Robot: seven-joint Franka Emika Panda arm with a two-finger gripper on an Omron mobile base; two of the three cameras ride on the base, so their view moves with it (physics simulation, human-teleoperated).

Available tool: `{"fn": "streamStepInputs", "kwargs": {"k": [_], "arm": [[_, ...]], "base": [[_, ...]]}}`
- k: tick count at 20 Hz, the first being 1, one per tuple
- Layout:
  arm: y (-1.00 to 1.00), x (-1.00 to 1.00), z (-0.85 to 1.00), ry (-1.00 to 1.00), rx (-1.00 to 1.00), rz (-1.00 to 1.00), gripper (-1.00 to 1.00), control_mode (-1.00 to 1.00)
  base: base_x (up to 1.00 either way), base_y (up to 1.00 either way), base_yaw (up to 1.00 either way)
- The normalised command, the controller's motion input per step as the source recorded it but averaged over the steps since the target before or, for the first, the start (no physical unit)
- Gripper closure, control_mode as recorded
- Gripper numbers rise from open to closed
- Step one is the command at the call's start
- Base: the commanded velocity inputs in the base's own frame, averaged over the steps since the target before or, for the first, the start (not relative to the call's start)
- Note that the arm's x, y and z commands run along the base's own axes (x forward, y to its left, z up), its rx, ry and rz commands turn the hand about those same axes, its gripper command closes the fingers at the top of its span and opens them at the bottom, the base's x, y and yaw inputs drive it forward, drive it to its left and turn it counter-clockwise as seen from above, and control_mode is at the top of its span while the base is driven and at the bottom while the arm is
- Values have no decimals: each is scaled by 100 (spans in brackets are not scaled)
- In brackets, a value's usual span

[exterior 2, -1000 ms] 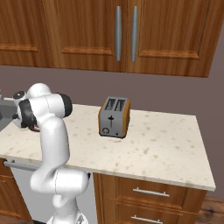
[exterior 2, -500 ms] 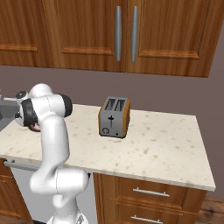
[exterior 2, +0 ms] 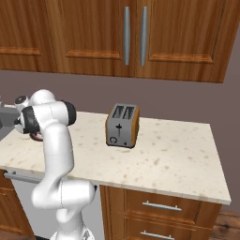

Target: Pick the avocado and bread from the counter and place them on the plate. Then pick the jam from the cabinet and place it next to the plate. Lastly close the cabinet door.

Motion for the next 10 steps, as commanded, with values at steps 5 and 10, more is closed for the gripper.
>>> {"fn": "streamStepInputs", "kwargs": {"k": [5,10], "arm": [[0,-22,30,-6,0,2,-100,-100],[0,-60,63,-14,0,3,-100,-100]], "base": [[0,0,0],[0,0,0]]}}
